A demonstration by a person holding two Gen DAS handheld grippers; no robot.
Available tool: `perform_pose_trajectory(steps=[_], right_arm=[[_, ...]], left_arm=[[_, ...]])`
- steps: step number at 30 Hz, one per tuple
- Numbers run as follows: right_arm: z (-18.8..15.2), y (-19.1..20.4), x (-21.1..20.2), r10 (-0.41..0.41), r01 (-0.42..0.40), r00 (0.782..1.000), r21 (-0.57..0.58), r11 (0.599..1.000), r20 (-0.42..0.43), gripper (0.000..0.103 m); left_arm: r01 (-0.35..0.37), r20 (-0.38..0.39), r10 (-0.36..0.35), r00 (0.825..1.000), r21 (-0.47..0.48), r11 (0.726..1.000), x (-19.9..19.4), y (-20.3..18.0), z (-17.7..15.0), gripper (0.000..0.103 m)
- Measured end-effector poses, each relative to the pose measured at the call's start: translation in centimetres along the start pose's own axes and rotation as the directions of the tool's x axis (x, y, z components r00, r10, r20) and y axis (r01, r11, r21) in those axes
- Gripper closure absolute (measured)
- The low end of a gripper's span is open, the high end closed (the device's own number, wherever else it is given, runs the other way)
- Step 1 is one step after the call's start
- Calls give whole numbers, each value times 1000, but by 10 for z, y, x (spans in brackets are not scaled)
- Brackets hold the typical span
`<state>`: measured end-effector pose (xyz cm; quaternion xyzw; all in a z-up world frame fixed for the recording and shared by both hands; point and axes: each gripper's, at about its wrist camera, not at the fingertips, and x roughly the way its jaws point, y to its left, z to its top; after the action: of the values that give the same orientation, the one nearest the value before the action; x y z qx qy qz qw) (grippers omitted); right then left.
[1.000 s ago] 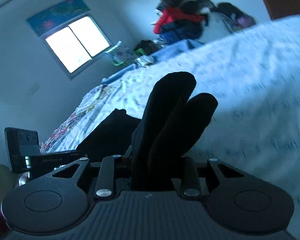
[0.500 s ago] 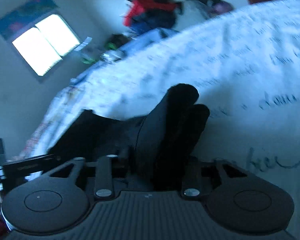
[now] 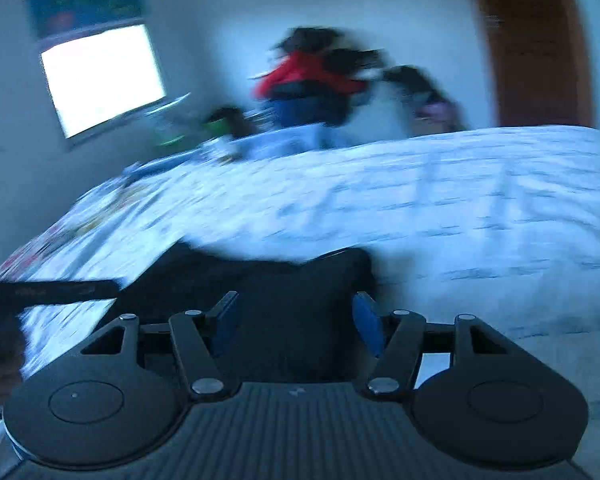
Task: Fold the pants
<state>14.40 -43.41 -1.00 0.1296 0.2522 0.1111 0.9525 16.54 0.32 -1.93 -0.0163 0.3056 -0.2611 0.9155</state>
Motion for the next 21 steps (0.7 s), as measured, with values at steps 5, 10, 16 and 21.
perform_pose_trajectory(steps=[5, 10, 16, 21], right_arm=[[-17, 22, 30, -108, 88, 986, -151, 985, -126, 43], [-14, 38, 12, -98, 89, 993, -137, 987, -60, 42], [-29, 47, 30, -166, 142, 980, -193, 971, -109, 39], [-27, 55, 13, -162, 153, 985, -139, 978, -54, 35]], left_arm=[[-85, -66, 93, 993, 108, 990, 20, -23, -18, 41], [-141, -21, 145, 989, 126, 982, 0, -42, -21, 17], [-238, -15, 242, 970, 142, 961, 6, -55, -33, 9], [-245, -30, 248, 968, 90, 965, 0, -54, -32, 8]])
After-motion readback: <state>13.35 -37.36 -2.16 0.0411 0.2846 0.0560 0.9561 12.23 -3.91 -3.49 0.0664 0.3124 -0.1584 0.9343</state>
